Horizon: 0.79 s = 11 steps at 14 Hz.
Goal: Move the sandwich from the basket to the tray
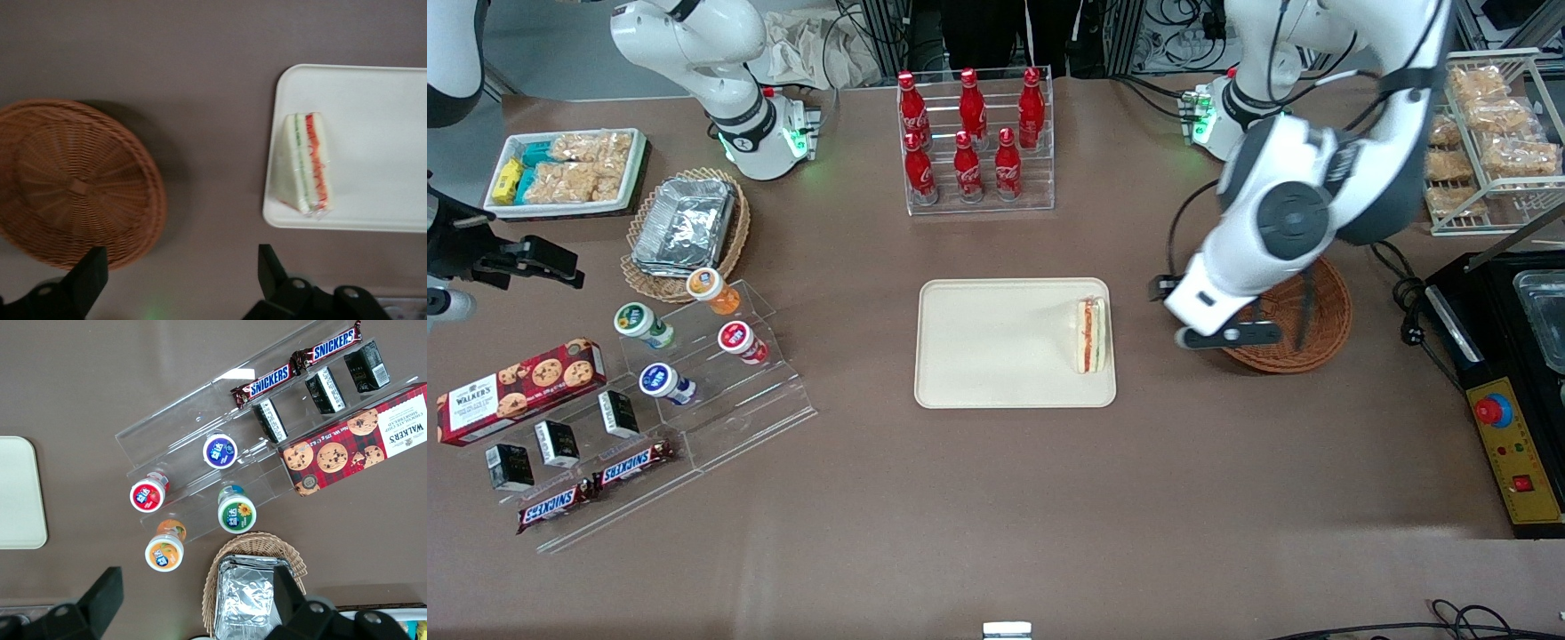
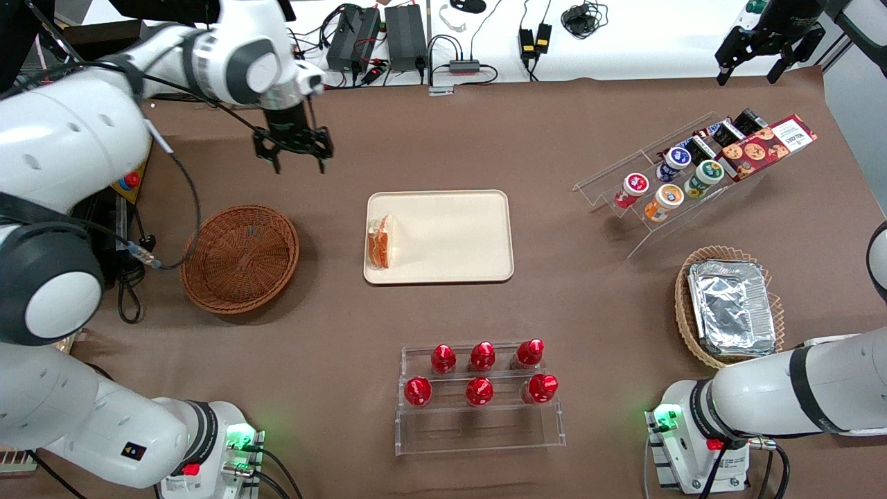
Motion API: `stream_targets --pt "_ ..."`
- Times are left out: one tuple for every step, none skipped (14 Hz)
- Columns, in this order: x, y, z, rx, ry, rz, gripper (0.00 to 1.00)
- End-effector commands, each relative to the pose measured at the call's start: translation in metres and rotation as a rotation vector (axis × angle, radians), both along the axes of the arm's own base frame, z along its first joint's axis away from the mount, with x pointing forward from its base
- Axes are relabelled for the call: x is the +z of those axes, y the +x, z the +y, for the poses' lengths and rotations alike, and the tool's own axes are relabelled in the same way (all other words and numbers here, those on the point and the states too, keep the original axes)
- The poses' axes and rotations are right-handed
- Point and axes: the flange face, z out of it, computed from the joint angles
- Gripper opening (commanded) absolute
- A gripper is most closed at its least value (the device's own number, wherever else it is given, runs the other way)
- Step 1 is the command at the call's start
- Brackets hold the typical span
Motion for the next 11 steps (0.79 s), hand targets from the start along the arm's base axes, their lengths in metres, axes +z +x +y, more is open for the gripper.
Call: stream_targets --pt "0.030 0.000 0.057 -0.059 0.002 -0.018 1.00" --pt "0.037 0.002 0.075 -0.075 0.015 -0.025 1.00" --pt "0.041 0.004 0.091 -0.083 0.023 -0.034 1.00" --pt "0.054 0.007 0.104 -0.093 0.018 -0.057 1.00" --pt "0.065 0.011 0.116 -0.094 0.012 -0.078 1.00" --pt "0.079 0.014 0.128 -0.080 0.009 -0.099 1.00" --pt "0.093 0.018 0.134 -0.067 0.009 -0.114 1.00" --pt "0.111 0.023 0.139 -0.056 0.008 -0.137 1.00" --pt "0.127 0.025 0.150 -0.036 0.008 -0.157 1.00" --pt "0.142 0.027 0.152 -0.032 0.005 -0.183 1.00" --pt "0.152 0.028 0.152 -0.033 0.003 -0.203 1.00"
